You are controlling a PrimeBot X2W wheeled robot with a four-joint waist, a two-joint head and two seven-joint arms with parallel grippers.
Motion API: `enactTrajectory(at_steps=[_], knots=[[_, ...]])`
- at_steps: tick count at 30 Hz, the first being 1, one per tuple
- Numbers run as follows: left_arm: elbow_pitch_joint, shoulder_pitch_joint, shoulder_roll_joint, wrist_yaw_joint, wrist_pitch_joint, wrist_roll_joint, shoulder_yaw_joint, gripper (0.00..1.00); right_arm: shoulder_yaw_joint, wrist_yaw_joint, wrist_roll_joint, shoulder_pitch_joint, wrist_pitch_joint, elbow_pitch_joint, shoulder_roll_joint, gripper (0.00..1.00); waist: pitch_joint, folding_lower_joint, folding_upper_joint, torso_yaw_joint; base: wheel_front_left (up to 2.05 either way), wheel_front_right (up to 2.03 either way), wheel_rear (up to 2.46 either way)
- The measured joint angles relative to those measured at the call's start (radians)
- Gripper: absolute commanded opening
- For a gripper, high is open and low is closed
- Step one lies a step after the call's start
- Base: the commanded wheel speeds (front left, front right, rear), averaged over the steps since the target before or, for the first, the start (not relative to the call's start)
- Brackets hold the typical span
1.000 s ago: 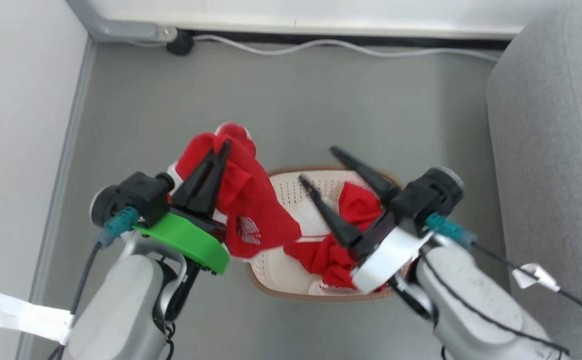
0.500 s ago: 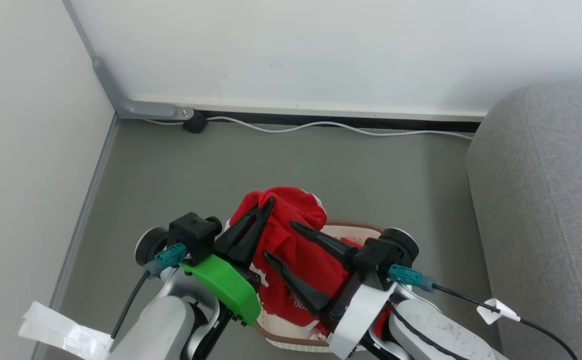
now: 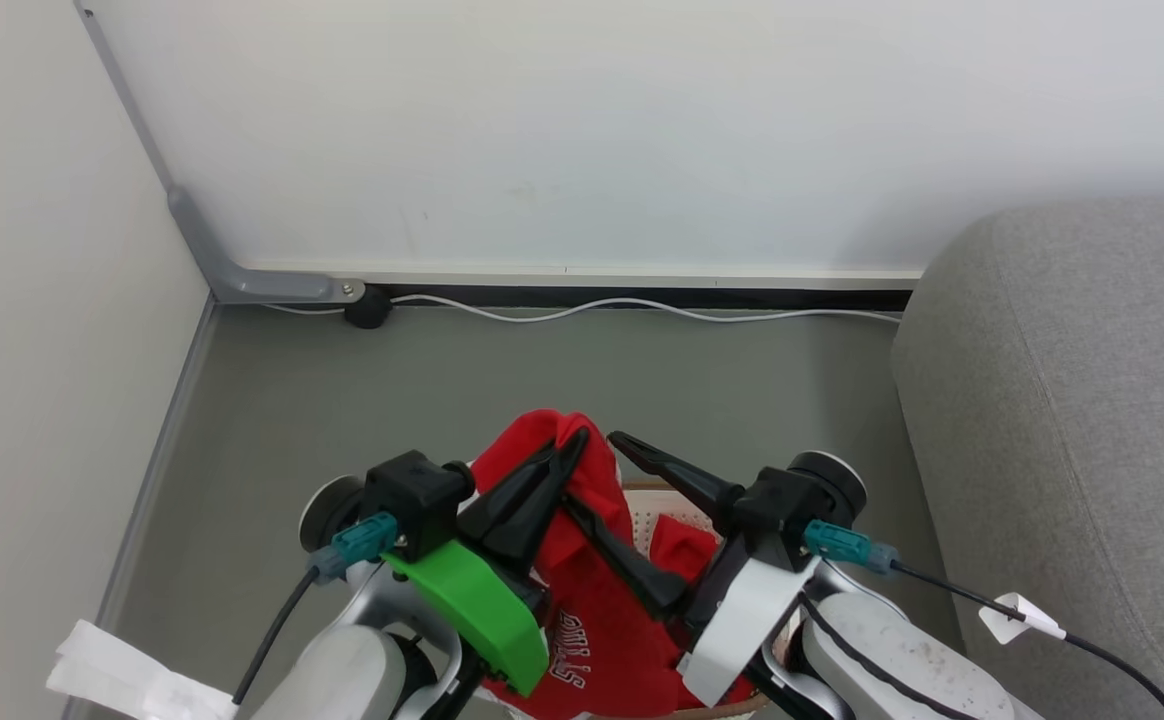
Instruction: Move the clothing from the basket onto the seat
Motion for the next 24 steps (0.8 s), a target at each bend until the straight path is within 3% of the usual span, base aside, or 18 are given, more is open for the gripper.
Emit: enactTrajectory(at_steps=[9,10,11,15,16,18,20,21,24], knots=[[-0.09,0.009,-0.006,0.0,0.043,-0.03,-0.041,0.0,-0.002,0.0,0.038,0.028,0.004,0.029,-0.002,1.0,-0.003,0.0,0.0,-0.012,0.0,0.0,0.0],[-0.098,0.012,-0.007,0.0,0.044,-0.035,-0.045,0.0,0.0,0.0,0.045,0.034,0.007,0.032,-0.003,0.2,-0.002,0.0,0.0,-0.013,0.0,0.0,0.0],[-0.105,0.016,-0.007,0.0,0.048,-0.036,-0.046,0.0,0.0,0.0,0.054,0.039,0.007,0.032,-0.002,0.0,-0.002,0.0,0.0,-0.013,0.0,0.0,0.0],[-0.125,0.033,0.003,0.001,0.052,-0.036,-0.037,0.0,0.019,0.0,0.078,0.041,0.012,0.03,0.001,0.0,0.002,0.0,0.0,-0.021,0.0,0.0,0.0],[-0.128,0.038,0.004,0.002,0.053,-0.037,-0.034,0.11,0.022,0.0,0.079,0.04,0.012,0.03,0.0,0.0,0.003,0.0,0.0,-0.025,0.0,0.0,0.0],[-0.136,0.049,0.006,0.004,0.054,-0.042,-0.028,0.45,0.02,0.0,0.079,0.04,0.012,0.029,-0.004,0.0,0.005,0.0,0.0,-0.034,0.0,0.0,0.0],[-0.143,0.06,0.008,0.015,0.054,-0.042,-0.019,0.91,0.016,0.0,0.079,0.04,0.012,0.029,-0.011,0.0,0.007,0.0,0.0,-0.045,0.0,0.0,0.0],[-0.145,0.065,0.012,0.021,0.054,-0.042,-0.016,1.0,0.013,0.0,0.079,0.039,0.012,0.028,-0.015,0.0,0.008,0.0,0.0,-0.051,0.0,0.0,0.0],[-0.153,0.089,0.024,0.037,0.048,-0.041,0.004,1.0,-0.011,0.0,0.079,0.039,0.012,0.015,-0.031,0.0,0.013,0.0,0.0,-0.083,0.0,0.0,0.0]])
